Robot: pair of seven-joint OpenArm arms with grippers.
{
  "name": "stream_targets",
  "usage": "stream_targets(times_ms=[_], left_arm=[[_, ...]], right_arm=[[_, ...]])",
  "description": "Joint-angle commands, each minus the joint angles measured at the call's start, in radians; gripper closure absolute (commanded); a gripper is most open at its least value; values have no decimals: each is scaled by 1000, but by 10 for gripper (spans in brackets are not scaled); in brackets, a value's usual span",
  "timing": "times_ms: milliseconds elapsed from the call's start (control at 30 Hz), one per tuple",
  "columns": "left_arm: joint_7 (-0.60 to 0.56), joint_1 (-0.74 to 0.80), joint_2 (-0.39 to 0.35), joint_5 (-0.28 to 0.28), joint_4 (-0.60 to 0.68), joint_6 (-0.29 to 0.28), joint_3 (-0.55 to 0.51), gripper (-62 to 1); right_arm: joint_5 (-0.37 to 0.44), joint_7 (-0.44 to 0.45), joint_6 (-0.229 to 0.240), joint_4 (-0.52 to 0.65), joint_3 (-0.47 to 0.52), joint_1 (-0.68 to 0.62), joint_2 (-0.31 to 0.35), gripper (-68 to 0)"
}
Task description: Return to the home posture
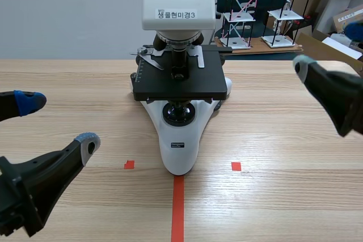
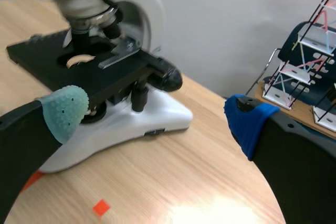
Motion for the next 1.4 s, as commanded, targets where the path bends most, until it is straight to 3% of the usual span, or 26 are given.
stream_targets(times_ms=[0, 200, 300, 1367], left_arm=[[-15, 0, 0, -6, 11, -2, 5, -623], [-15, 0, 0, -6, 11, -2, 5, -623], [-15, 0, 0, -6, 11, -2, 5, -623], [-22, 0, 0, -6, 11, -2, 5, -623]], right_arm=[[-18, 51, -5, 26, 18, -22, -15, -580], [-201, 230, 24, 40, 20, -184, -75, -580], [-252, 258, 62, 40, 17, -207, -90, -580], [-257, 262, 65, 40, 17, -206, -98, -578]])
